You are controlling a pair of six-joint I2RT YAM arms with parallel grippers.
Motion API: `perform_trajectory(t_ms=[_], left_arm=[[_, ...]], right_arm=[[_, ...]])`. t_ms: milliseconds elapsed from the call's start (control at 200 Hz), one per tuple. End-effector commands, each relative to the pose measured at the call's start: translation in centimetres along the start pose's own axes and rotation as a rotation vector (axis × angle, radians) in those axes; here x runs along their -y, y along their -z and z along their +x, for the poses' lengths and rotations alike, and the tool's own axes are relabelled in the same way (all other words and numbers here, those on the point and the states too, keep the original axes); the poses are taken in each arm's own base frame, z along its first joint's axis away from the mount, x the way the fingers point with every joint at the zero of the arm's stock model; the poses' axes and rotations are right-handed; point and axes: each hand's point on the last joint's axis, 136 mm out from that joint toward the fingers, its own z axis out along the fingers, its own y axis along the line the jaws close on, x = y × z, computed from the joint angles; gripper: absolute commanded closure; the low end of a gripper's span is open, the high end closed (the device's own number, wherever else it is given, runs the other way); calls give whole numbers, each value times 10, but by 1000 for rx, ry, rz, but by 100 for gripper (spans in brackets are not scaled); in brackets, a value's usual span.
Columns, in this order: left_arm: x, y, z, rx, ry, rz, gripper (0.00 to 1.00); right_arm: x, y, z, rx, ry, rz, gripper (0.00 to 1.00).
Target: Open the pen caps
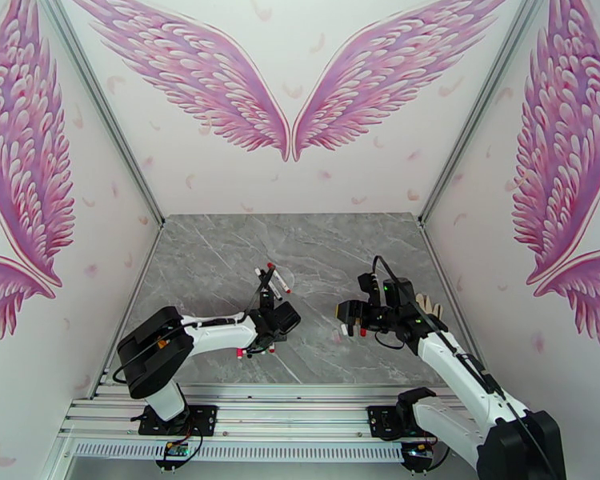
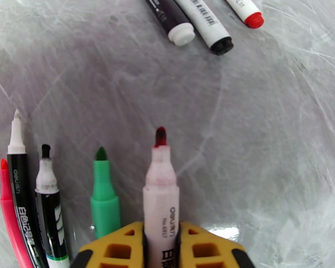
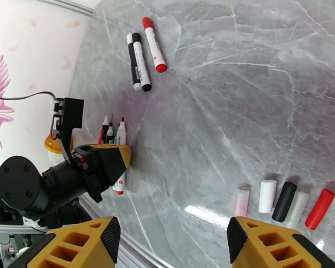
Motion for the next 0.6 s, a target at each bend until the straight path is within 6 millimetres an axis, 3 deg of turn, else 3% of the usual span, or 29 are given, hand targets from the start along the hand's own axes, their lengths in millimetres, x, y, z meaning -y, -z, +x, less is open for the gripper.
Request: perform_trajectory(t_ms=[0,345,595], left_arm=[[1,1,-5,12,-13,-24,77],[0,7,-11,25,-26,-33,67],[3,26,-40,37,11,54,66]], right_arm=[[-1,0,2,2,5,-2,29],[-2,1,1,-1,6,1,27],[-6,3,2,2,17,-8,25]])
